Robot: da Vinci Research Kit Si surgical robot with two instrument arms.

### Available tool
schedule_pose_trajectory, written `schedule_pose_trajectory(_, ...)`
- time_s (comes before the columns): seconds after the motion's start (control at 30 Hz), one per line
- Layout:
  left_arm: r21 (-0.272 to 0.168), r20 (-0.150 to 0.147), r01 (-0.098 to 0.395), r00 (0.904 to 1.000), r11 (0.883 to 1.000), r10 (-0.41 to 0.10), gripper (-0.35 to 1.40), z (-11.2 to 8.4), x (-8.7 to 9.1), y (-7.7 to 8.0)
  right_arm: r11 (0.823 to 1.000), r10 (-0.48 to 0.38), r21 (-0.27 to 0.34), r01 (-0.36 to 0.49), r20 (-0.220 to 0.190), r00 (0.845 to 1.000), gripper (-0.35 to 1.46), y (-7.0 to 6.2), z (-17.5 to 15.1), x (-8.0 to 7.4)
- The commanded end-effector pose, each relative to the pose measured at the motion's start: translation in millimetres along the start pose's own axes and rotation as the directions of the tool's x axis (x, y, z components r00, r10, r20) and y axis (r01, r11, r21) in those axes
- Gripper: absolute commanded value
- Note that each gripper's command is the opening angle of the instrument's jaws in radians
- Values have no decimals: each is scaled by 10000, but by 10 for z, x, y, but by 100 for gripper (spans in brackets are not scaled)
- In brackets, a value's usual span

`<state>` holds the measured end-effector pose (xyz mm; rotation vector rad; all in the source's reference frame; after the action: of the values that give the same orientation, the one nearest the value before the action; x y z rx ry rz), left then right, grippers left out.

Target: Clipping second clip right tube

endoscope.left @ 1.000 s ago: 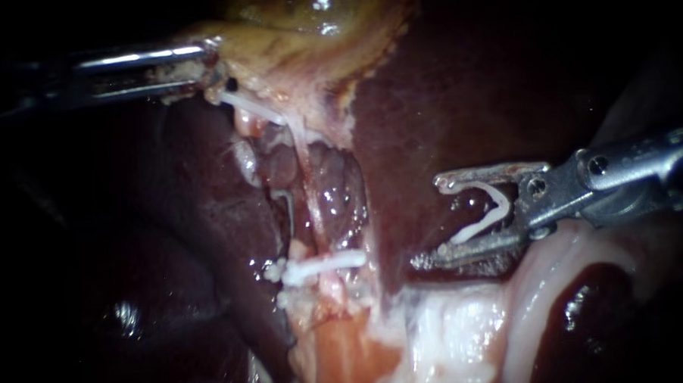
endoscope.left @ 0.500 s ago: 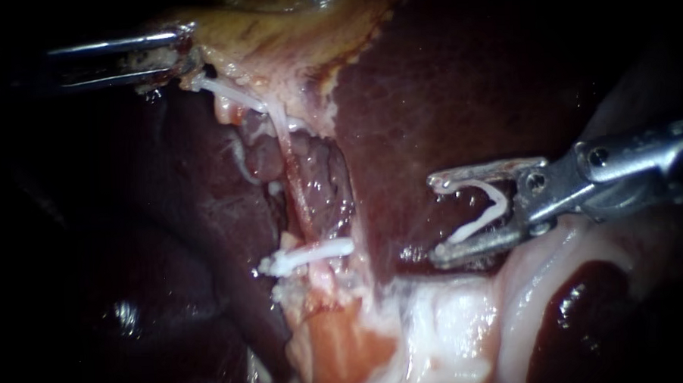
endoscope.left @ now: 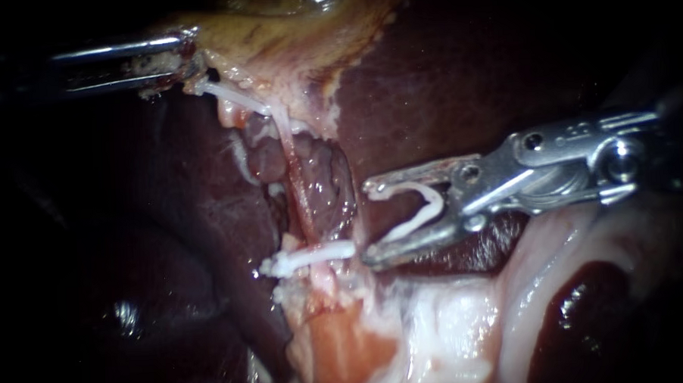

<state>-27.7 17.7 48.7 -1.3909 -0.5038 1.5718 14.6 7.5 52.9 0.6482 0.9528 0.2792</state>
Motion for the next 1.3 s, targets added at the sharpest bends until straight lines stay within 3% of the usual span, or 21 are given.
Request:
schedule_pose_trajectory(0.03,4,-1,-1,10000,10000,1,-35,0,0,0,10000,62,25,-62,-78,9999,48,1,4,0)
schedule_pose_trajectory(0.37,47,-20,-9,10000,10000,9,-35,1,-2,1,9958,857,383,-837,-531,9949,49,10,52,5)
schedule_pose_trajectory(0.7,55,-24,-9,10000,10000,9,-35,2,-2,2,9761,1771,1512,-1564,-1345,9750,50,10,78,4)
schedule_pose_trajectory(0.97,63,-28,-14,10000,10000,14,-35,3,-3,2,9483,2186,2748,-1584,-2042,9542,49,-6,77,14)
schedule_pose_trajectory(1.3,40,-21,-20,10000,10000,20,-35,3,-4,2,9271,2176,3497,-1349,-2092,9533,47,-26,76,25)
